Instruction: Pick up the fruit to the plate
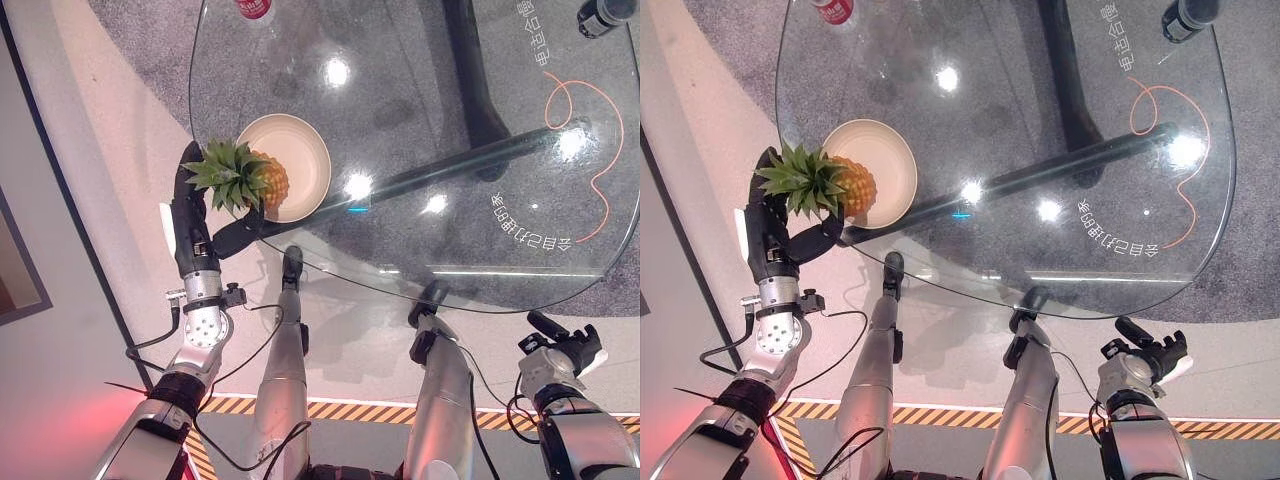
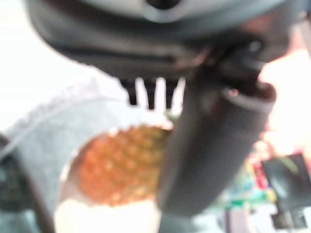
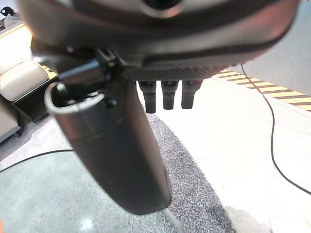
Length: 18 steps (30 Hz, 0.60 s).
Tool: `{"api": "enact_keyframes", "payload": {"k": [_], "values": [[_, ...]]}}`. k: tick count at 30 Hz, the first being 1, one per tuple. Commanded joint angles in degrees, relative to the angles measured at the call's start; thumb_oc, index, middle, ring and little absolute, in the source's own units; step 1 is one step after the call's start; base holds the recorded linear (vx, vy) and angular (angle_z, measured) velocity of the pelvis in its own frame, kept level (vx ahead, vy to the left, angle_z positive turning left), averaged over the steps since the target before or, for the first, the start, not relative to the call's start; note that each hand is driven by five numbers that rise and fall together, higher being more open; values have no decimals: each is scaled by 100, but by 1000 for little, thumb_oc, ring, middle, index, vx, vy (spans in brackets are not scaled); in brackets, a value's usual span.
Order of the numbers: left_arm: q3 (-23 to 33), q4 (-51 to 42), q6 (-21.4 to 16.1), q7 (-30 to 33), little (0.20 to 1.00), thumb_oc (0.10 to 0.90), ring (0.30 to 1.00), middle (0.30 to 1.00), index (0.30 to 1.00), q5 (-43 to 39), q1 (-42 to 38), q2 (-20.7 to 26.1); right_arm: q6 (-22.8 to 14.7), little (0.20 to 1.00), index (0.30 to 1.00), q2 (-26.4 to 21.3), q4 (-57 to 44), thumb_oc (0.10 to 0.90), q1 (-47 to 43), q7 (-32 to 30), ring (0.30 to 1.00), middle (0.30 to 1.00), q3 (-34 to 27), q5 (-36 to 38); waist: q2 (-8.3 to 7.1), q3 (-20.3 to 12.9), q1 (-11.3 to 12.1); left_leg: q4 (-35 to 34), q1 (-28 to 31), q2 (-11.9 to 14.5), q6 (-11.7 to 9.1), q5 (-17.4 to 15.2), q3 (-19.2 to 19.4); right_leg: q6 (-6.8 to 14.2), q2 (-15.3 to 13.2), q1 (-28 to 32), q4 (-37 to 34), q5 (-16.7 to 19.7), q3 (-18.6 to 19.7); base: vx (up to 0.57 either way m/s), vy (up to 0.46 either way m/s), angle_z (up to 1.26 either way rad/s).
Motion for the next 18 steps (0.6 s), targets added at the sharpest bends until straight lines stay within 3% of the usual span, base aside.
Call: {"api": "enact_keyframes", "payload": {"k": [1,11,18], "values": [[78,-149,-235,306,900,800,900,900,900,293,-92,208,-237,900,900,-523,-1,800,161,-40,900,900,-150,15,79,-103,66,329,153,-101,160,-498,253,-82,254,218,-454,573,-62,0,0,0],[13,280,-17,295,900,800,900,900,900,499,75,266,-220,900,900,-644,67,800,258,53,900,900,-220,67,86,-103,41,177,649,-98,141,-509,275,-46,259,653,-660,605,-24,0,0,0],[202,991,942,-126,900,800,900,900,900,-204,277,205,-199,900,900,-517,34,800,531,114,900,900,-285,-140,95,-103,-50,-337,1472,-103,100,-357,487,66,214,1479,-1269,847,-2,16,44,-7]]}}
